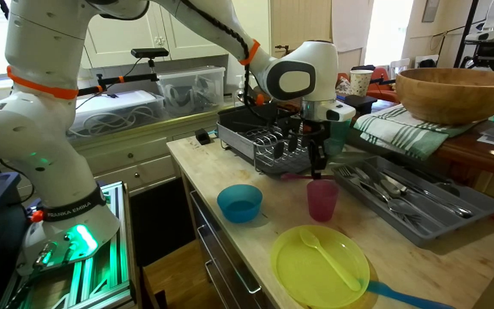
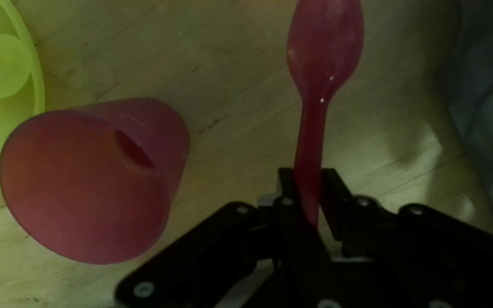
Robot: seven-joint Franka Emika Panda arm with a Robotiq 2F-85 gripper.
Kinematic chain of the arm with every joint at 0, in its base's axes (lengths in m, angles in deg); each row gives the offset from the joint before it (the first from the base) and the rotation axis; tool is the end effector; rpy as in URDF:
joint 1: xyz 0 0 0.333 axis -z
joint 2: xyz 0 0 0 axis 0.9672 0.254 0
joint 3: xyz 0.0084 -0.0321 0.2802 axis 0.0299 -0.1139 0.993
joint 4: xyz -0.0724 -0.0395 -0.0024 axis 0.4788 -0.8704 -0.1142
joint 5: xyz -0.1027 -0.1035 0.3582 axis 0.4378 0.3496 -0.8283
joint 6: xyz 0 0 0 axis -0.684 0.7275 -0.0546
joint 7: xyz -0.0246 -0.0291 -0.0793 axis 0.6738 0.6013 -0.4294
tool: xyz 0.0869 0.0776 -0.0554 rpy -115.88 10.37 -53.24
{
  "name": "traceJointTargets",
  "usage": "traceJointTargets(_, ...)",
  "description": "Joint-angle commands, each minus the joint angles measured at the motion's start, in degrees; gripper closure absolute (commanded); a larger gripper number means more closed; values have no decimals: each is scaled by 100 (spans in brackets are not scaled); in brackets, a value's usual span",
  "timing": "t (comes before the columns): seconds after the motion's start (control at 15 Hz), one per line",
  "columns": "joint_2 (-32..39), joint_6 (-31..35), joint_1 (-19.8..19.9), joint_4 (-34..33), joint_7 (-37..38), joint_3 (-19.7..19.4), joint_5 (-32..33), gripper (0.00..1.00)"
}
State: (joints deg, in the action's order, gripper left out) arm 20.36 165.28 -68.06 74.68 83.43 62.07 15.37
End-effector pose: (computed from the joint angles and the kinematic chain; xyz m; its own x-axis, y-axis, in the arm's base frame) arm 0.5838 -0.2202 0.2259 0.8717 -0.4880 0.0440 -0.4900 -0.8682 0.0788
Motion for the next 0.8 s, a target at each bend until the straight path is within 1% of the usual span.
traceJointTargets(0.0,-449,-16,52,387,-154,158,166,95)
traceJointTargets(0.2,-790,144,54,672,-248,187,238,95)
traceJointTargets(0.47,-1159,357,96,959,-222,127,295,95)
traceJointTargets(0.73,-1592,1107,173,1504,-153,44,343,95)
